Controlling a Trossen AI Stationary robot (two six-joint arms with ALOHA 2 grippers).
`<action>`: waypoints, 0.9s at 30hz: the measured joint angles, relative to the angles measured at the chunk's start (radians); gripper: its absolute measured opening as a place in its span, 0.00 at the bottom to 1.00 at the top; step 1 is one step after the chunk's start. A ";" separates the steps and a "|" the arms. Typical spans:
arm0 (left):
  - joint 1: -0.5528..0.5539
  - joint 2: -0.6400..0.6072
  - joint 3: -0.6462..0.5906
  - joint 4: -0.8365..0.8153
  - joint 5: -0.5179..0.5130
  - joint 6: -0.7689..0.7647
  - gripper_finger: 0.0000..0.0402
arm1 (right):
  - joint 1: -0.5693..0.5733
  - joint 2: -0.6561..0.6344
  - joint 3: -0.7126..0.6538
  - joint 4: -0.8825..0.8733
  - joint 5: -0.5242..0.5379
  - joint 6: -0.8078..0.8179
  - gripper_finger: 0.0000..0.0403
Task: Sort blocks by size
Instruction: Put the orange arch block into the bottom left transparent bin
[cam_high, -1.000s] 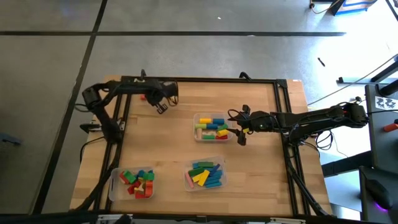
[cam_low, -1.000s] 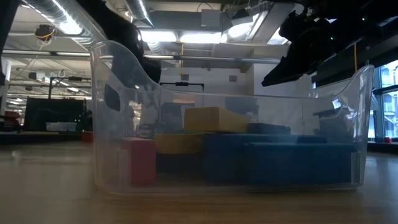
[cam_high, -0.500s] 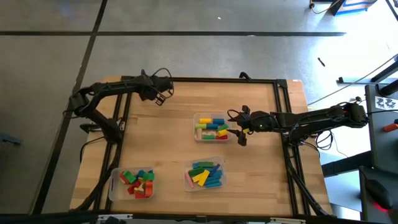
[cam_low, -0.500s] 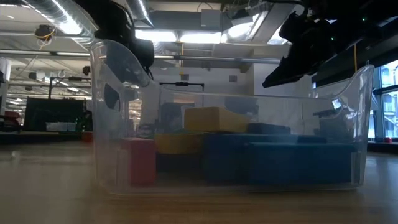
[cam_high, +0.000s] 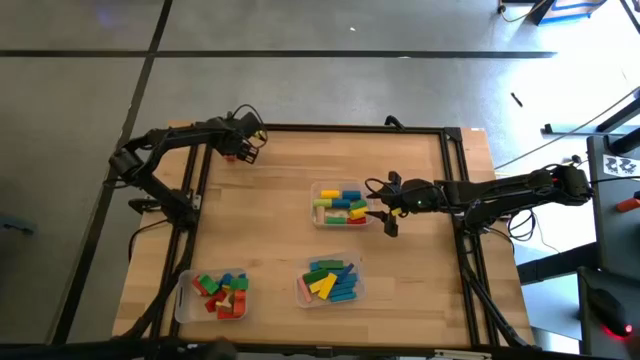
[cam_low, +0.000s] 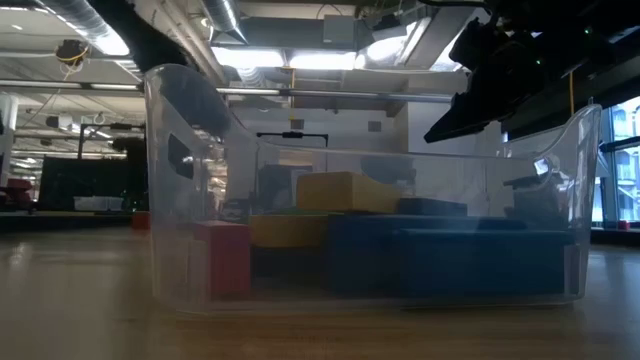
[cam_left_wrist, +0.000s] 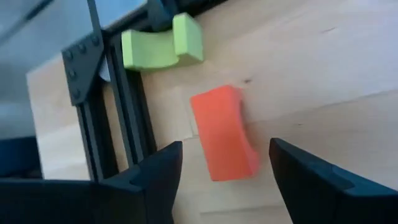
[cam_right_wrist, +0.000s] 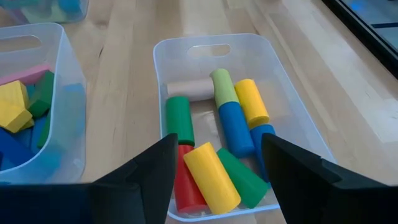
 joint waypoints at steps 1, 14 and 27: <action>0.013 0.000 -0.017 0.021 0.003 -0.001 0.59 | 0.000 0.000 0.000 0.000 0.000 0.000 0.57; 0.086 0.000 -0.152 0.251 0.091 0.000 0.59 | 0.000 0.000 0.000 0.000 0.009 -0.002 0.57; 0.084 0.000 -0.151 0.244 0.098 0.014 0.37 | 0.000 0.000 0.000 0.000 0.010 -0.007 0.57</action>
